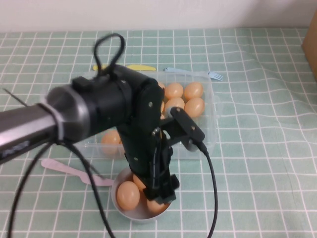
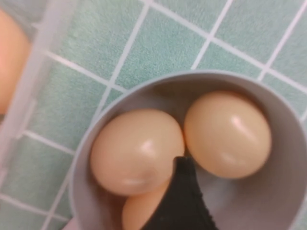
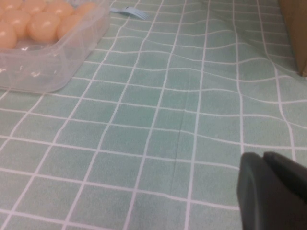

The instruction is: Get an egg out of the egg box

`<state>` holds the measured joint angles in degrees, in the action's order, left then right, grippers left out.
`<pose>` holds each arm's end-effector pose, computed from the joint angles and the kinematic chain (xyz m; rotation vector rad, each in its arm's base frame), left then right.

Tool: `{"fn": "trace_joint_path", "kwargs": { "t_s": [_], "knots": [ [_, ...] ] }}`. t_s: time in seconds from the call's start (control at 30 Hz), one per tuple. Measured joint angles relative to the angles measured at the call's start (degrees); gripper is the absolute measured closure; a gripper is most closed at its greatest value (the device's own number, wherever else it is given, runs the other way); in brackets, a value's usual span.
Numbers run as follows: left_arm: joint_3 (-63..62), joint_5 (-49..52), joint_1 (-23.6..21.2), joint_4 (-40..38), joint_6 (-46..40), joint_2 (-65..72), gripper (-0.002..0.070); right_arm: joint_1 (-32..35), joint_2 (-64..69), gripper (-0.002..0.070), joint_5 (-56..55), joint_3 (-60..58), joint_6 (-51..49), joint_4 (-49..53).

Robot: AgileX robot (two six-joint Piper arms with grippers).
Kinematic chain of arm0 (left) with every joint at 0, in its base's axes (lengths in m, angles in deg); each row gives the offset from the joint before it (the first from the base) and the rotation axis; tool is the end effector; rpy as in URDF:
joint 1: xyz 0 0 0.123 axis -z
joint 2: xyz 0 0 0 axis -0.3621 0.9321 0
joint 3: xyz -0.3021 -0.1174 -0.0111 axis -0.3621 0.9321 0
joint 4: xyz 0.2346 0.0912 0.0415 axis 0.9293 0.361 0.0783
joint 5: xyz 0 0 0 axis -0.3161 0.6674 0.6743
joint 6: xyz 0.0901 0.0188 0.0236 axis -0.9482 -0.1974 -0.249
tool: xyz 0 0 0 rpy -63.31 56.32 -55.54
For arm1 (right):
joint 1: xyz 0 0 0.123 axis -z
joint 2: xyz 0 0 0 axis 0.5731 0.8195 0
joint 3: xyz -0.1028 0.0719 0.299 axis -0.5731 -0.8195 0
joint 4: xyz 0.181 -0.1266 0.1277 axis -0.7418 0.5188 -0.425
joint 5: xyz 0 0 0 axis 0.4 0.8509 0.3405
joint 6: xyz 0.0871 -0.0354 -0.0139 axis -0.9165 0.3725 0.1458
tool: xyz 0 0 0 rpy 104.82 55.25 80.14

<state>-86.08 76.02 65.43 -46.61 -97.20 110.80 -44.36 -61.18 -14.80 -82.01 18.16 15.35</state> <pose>0.2560 -0.2573 0.2683 1.6220 2.5530 -0.1334 0.0195 0.0073 0.1710 -0.1515 1.8566 0.1752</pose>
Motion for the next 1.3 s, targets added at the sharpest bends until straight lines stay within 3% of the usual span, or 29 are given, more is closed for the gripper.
{"fn": "trace_joint_path", "kwargs": {
  "t_s": [0.13,0.2,0.3,0.37,0.43,0.87,1.3],
  "knots": [
    [0.3,-0.3,0.0,0.0,0.0,-6.3,0.0235,0.0,0.0,0.0694,0.0,0.0,0.0,0.0],
    [1.2,-1.1,0.0,0.0,0.0,-10.6,0.0328,0.0,0.0,0.0694,0.0,0.0,0.0,0.0],
    [5.4,-4.9,0.0,0.0,0.0,-17.5,0.0549,0.0,0.0,0.0694,0.0,0.0,0.0,0.0],
    [10.1,-9.5,0.0,0.0,0.2,-22.8,0.0622,0.0,0.0,0.0694,0.0,0.0,0.0,0.0],
    [14.8,-14.4,0.0,0.1,1.1,-27.5,0.0652,0.0,0.0,0.0694,0.0,0.0,0.0,0.0],
    [38.2,-35.1,0.0,0.1,15.0,-57.0,0.0677,0.0,0.0,0.0694,0.0,0.0,0.0,0.0],
    [41.7,-40.1,0.0,2.0,16.7,-60.2,0.0678,0.0,0.0,0.0694,0.0,0.0,0.0,0.0]
  ]
}}
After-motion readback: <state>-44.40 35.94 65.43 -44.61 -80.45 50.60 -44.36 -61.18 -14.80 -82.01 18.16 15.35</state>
